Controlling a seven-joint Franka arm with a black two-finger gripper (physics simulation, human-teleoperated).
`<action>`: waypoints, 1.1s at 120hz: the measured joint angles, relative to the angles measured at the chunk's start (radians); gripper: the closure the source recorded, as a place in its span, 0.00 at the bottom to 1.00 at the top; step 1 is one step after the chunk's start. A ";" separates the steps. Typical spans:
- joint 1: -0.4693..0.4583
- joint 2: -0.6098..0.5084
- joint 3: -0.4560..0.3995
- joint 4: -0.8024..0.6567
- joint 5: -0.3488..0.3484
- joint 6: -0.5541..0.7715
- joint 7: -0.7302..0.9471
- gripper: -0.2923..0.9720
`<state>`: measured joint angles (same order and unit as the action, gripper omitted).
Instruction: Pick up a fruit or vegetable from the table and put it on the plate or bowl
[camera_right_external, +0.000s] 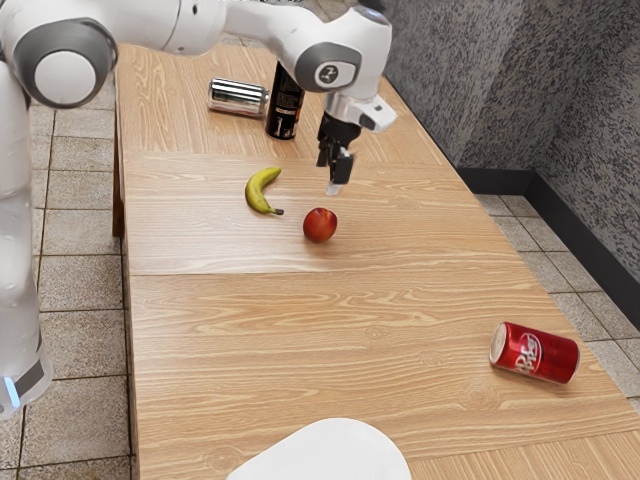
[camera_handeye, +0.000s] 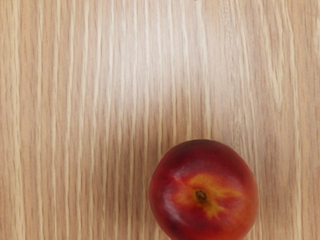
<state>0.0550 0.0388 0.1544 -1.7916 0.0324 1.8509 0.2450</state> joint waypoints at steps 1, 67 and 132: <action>0.001 -0.002 0.000 -0.005 0.000 0.005 0.001 0.23; 0.028 -0.039 -0.010 -0.072 -0.008 0.123 0.046 0.23; 0.046 -0.037 -0.034 -0.115 -0.006 0.148 0.064 0.23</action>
<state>0.1008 0.0022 0.1202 -1.9071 0.0263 1.9984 0.3088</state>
